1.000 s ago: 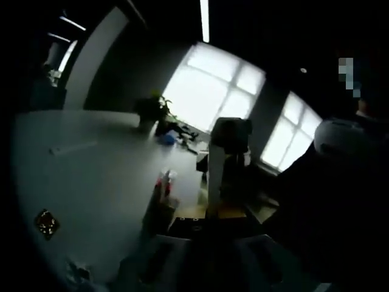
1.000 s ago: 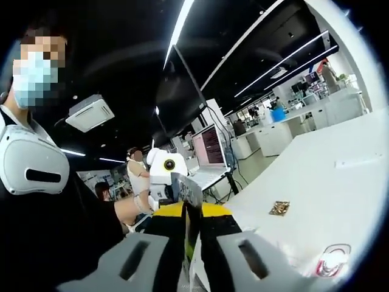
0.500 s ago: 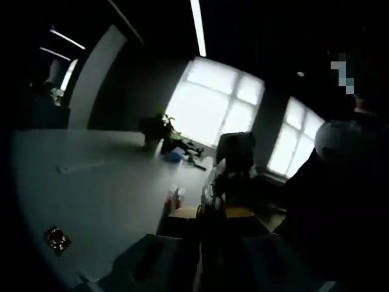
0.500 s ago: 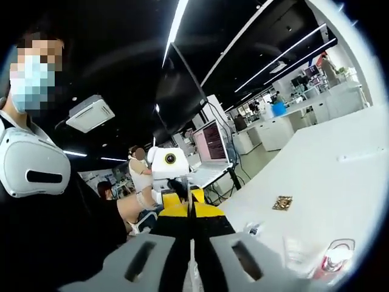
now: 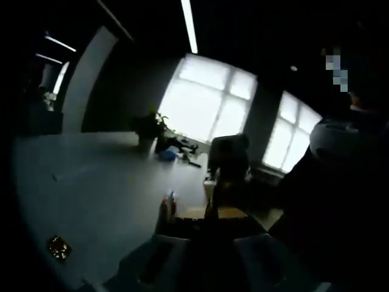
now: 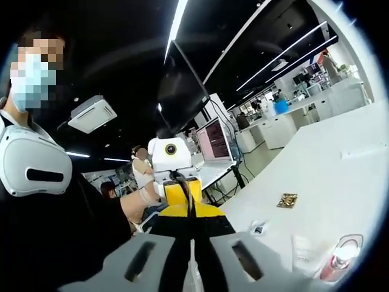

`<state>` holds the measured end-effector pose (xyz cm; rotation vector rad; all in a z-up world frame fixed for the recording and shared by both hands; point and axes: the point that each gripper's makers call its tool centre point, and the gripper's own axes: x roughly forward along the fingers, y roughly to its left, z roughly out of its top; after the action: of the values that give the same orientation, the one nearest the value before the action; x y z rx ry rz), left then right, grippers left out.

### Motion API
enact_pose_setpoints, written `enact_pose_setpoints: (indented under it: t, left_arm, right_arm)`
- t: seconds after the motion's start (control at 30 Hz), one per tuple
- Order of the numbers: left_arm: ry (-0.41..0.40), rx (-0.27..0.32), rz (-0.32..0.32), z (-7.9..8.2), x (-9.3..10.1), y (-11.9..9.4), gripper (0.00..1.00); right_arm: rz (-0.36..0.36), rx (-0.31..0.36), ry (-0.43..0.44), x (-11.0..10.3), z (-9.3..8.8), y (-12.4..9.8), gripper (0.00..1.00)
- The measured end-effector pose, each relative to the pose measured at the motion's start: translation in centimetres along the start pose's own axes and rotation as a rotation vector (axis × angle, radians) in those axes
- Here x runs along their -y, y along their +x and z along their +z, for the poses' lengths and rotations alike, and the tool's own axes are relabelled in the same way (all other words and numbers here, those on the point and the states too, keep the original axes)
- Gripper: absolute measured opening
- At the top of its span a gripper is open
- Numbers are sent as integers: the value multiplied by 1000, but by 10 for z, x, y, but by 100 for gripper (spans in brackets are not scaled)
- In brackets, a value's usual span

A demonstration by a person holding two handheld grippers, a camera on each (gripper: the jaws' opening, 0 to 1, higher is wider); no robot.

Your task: Arrange the skincare products in the storage area until every visible bottle or jar stands upright without overlapping.

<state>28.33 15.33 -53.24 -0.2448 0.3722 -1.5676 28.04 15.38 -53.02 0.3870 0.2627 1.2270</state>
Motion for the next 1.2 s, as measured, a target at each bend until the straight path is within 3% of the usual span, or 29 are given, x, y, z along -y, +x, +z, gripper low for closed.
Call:
enact_pose_setpoints:
  t: [0.07,0.13,0.3,0.6,0.83,1.1,1.2]
  left_arm:
    - [-8,-17,-16,-1,3,0,0]
    - [-70,-45,-29,-5,6,2,0]
    - [-60,-41,-8,-5,0,2,0]
    - [-71,19,-32,9,3,-1,0]
    - [-83,67,-33,20,2,-3,0]
    - [-106,27,5,5,-19,2,0]
    - [-120,7,25,-3,-28,4,0]
  right_arm:
    - [13,2,18,-1,-1,-1,1]
    - [21,-4,37,-3,-3,-1,1]
    - [-23,19,-16,4,-4,-2,4]
    - [-29,-61,-6,1,-32,2,12]
    - [-42,-116,40,0,-60,1,10]
    - [-71,-177,92,2,-83,-1,5]
    - [-73,-187,159,2,-88,-2,4]
